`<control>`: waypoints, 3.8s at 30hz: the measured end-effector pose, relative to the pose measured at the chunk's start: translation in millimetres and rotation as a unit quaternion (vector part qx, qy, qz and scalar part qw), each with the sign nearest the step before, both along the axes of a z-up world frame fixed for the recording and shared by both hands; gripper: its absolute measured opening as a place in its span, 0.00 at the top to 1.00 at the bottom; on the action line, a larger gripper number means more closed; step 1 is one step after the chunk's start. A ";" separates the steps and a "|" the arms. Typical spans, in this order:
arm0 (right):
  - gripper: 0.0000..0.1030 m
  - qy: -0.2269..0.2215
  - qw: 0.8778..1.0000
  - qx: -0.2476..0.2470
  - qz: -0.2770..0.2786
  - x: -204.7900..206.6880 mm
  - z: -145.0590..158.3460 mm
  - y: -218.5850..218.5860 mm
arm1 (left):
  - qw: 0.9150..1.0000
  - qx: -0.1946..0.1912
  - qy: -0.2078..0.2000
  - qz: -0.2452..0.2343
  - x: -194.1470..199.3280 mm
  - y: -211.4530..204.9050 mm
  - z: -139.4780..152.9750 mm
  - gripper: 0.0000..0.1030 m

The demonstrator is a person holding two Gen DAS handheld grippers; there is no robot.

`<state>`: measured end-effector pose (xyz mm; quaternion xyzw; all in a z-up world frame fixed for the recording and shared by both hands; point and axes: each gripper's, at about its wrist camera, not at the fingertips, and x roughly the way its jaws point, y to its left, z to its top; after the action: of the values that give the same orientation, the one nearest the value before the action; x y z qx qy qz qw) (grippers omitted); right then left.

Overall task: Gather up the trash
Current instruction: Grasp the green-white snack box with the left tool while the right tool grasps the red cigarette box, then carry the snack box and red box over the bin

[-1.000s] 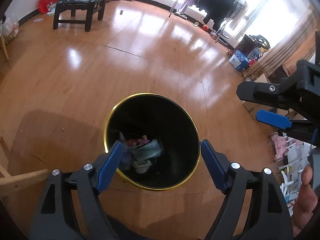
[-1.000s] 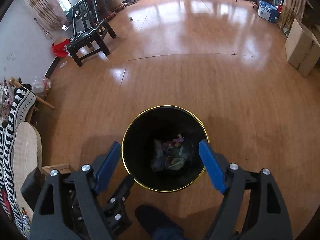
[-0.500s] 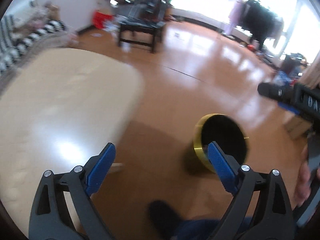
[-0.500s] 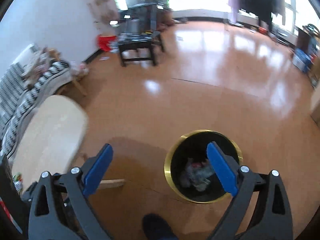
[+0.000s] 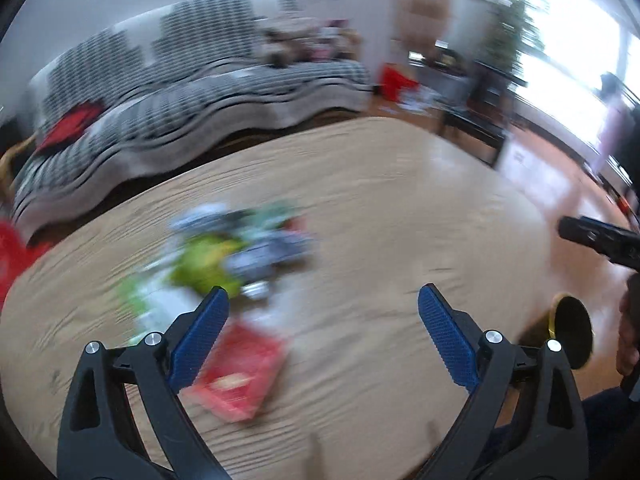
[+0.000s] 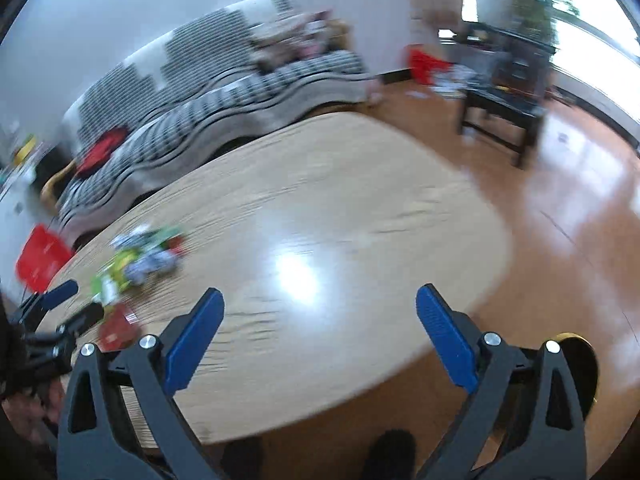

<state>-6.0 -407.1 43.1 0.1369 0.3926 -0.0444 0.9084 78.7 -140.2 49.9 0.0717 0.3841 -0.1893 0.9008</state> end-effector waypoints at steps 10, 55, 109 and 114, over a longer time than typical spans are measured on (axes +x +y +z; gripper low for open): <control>0.09 0.016 0.991 0.002 0.130 61.4 -4.5 157.9 | 0.989 -0.023 0.043 0.142 25.6 162.5 -26.8 0.10; 0.09 0.144 0.978 0.017 0.148 116.9 -111.4 272.9 | 0.966 -0.117 0.099 0.210 66.3 202.1 -52.0 0.91; 0.30 0.056 0.987 0.032 -0.144 -70.3 -43.0 -145.1 | 0.972 -0.024 0.105 -0.210 -54.6 -210.7 -52.2 0.91; 0.30 0.057 0.970 0.058 -0.230 -123.2 -53.8 -216.9 | 0.951 -0.029 0.127 -0.280 -90.2 -284.7 -71.6 0.91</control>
<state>-129.2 -624.0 -10.7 0.2729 0.4035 -0.2368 0.8406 -11.5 -424.9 -21.7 0.1259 0.4540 -0.4527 0.7570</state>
